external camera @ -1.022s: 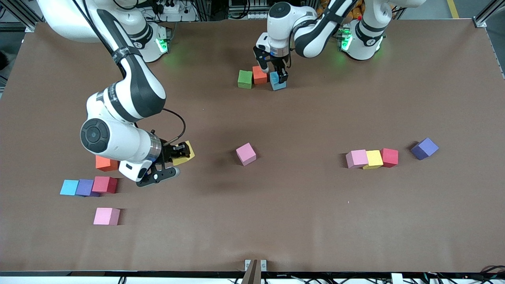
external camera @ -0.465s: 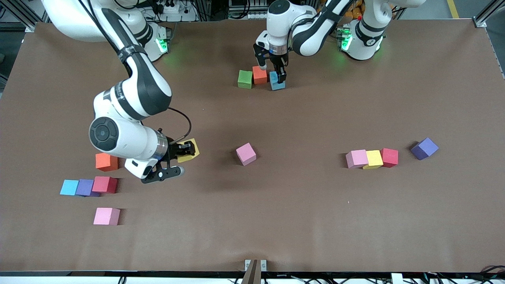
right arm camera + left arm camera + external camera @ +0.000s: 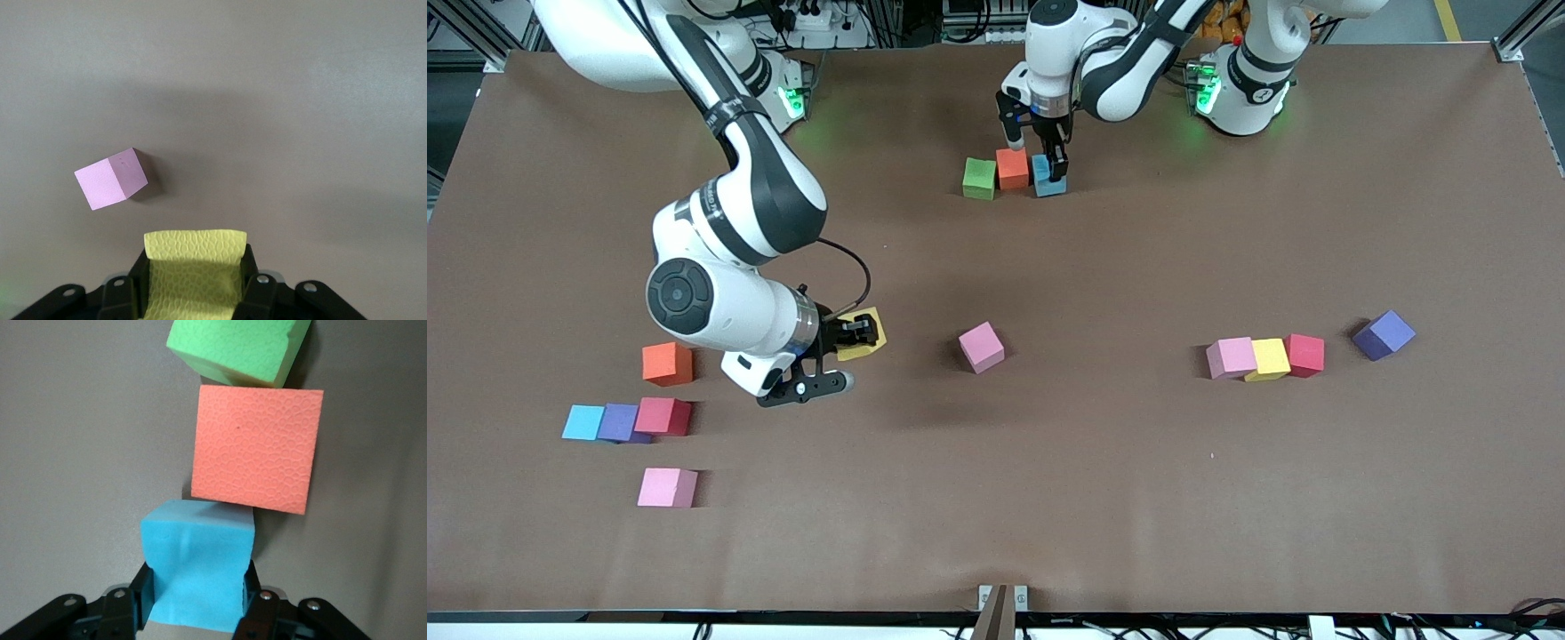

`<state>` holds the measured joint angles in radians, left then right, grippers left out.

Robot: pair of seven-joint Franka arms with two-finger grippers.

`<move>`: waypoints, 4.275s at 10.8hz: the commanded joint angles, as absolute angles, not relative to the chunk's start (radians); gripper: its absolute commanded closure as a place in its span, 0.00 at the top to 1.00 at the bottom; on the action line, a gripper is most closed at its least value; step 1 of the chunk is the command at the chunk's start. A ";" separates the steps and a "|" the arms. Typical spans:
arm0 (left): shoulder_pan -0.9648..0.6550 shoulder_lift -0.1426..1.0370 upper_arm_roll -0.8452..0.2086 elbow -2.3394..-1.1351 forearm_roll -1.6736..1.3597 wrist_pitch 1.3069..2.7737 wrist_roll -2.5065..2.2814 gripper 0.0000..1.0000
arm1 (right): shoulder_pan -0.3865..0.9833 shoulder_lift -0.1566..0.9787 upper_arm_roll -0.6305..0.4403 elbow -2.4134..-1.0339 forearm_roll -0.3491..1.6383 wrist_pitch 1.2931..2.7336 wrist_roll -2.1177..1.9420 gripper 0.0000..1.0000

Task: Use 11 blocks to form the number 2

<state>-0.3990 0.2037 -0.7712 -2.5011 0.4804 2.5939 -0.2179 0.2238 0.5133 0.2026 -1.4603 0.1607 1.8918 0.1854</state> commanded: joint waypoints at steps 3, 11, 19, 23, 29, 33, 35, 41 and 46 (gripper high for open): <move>-0.420 0.218 -0.773 -2.510 0.508 2.614 -0.235 0.04 | 0.221 0.494 0.204 -1.479 0.179 1.887 0.198 0.20; -0.437 0.250 -0.772 -2.480 0.531 2.615 -0.235 0.04 | 0.213 0.494 0.202 -1.480 0.179 1.881 0.180 0.20; -0.436 0.271 -0.764 -2.454 0.554 2.617 -0.235 0.05 | 0.206 0.497 0.201 -1.480 0.179 1.878 0.161 0.20; -0.439 0.275 -0.732 -2.438 0.584 2.615 -0.230 0.05 | 0.207 0.497 0.199 -1.491 0.179 1.890 0.164 0.20; -0.445 0.301 -0.726 -2.422 0.591 2.615 -0.230 0.08 | 0.207 0.499 0.199 -1.494 0.179 1.898 0.164 0.20; -0.445 0.299 -0.726 -2.425 0.592 2.615 -0.233 0.08 | 0.212 0.499 0.199 -1.499 0.179 1.899 0.179 0.20; -0.445 0.299 -0.726 -2.427 0.592 2.615 -0.235 0.22 | 0.221 0.497 0.199 -1.502 0.179 1.913 0.215 0.20; -0.445 0.295 -0.726 -2.422 0.595 2.618 -0.235 1.00 | 0.291 0.482 0.199 -1.534 0.179 1.971 0.391 0.18; -0.431 0.224 -0.729 -2.451 0.597 2.620 -0.242 1.00 | 0.351 0.453 0.199 -1.612 0.178 2.060 0.497 0.18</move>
